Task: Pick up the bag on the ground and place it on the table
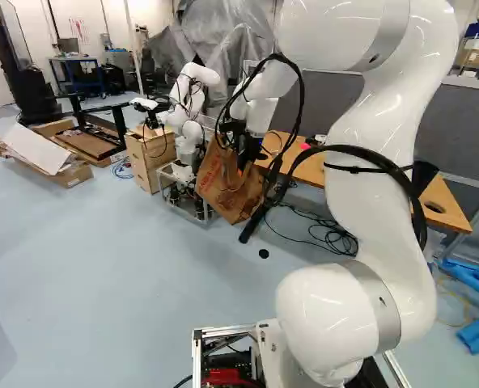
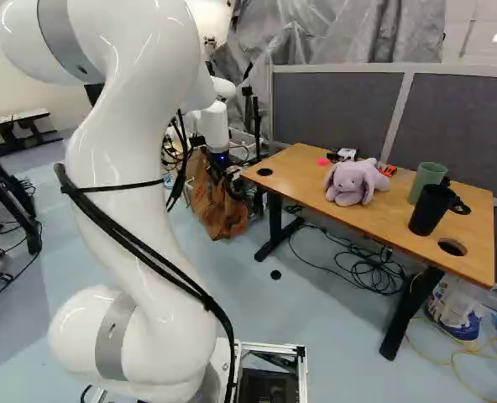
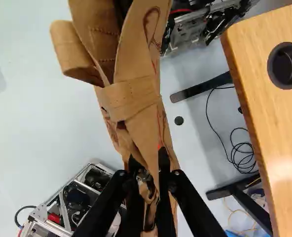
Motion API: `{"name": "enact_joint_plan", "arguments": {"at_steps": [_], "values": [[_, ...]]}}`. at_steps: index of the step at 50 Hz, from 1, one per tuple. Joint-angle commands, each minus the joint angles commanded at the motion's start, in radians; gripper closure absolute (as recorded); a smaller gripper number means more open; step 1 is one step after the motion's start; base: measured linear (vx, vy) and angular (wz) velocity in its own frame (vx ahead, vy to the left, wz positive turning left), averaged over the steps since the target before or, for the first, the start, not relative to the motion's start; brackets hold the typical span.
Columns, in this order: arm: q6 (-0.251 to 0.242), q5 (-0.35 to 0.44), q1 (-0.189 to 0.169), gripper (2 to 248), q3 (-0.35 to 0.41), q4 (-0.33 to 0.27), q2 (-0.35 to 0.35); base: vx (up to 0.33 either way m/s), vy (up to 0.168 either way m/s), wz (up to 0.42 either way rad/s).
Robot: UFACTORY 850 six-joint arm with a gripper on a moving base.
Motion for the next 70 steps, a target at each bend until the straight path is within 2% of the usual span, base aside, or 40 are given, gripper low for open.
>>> {"name": "enact_joint_plan", "arguments": {"at_steps": [23,39,70], "values": [[0.0,0.0,-0.006,225,0.01,-0.029,0.065,0.0,0.0,0.0],[0.0,-0.025,-0.024,225,-0.044,-0.064,0.061,0.0,0.0,0.0],[0.0,-0.215,-0.021,225,-0.197,-0.072,0.016,0.0,0.0,0.0]]}}
